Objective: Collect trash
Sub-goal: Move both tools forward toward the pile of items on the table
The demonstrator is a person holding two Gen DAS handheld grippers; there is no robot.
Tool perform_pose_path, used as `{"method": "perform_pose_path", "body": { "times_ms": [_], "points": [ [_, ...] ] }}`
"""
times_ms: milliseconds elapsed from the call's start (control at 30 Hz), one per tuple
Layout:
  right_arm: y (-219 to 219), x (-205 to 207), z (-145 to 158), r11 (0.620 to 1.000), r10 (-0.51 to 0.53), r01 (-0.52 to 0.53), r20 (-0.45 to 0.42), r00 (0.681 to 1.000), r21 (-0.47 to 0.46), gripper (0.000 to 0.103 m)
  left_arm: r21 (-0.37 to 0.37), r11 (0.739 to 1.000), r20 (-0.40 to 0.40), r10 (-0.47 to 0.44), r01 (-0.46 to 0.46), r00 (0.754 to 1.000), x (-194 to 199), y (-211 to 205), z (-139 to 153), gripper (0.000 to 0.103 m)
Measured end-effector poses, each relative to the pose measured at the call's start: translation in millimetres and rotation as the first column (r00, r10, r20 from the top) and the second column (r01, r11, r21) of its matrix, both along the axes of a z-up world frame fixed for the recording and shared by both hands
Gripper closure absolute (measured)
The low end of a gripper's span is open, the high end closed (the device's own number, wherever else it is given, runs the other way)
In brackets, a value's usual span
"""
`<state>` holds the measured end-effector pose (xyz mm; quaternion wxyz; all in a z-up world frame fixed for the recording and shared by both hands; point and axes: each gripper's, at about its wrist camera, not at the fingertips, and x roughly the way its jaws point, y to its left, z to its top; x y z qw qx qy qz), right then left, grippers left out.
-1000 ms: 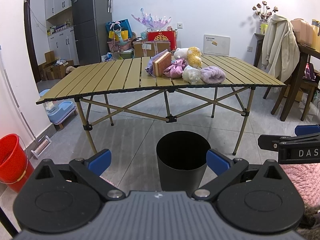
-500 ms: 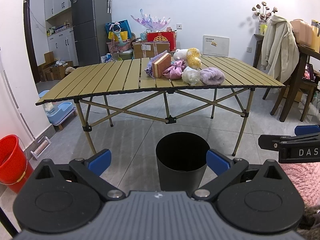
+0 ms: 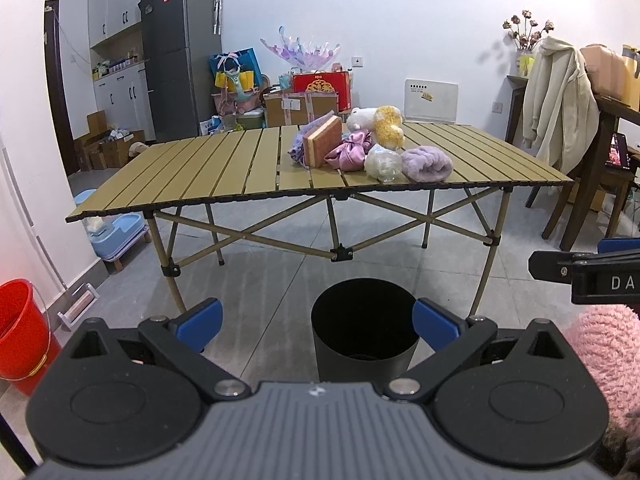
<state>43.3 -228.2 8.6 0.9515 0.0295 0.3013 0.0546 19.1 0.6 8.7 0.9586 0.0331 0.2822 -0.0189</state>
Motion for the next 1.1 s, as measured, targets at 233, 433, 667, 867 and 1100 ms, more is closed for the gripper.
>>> {"method": "perform_pose_path", "body": {
  "times_ms": [233, 433, 667, 867, 1100],
  "points": [
    [-4.2, 17.5, -3.0, 1.0, -0.006, 0.006, 0.015, 1.0, 0.017, 0.0, -0.014, 1.0, 0.045, 0.0, 0.001, 0.999, 17.6, -0.1, 2.9, 0.0],
    [-11.0, 32.5, -3.8, 0.998, 0.009, -0.012, 0.05, 0.999, 0.057, 0.0, -0.023, 1.0, 0.079, 0.006, -0.005, 0.997, 35.2, -0.1, 6.5, 0.0],
    [-22.6, 56.1, -5.3, 0.994, -0.014, 0.003, 0.107, 0.994, 0.108, 0.0, -0.04, 0.999, 0.097, 0.019, -0.016, 0.995, 59.4, 2.2, 4.9, 0.0],
    [-30.8, 81.6, -7.6, 0.992, -0.034, 0.017, 0.138, 0.99, 0.122, 0.0, -0.048, 0.999, 0.103, 0.031, -0.026, 0.994, 84.2, 1.7, 1.2, 0.0],
    [-31.5, 115.1, -16.5, 0.994, -0.048, 0.031, 0.162, 0.986, 0.101, 0.0, -0.059, 0.998, 0.1, 0.041, -0.035, 0.994, 118.9, 0.7, -5.2, 0.0]
  ]
}}
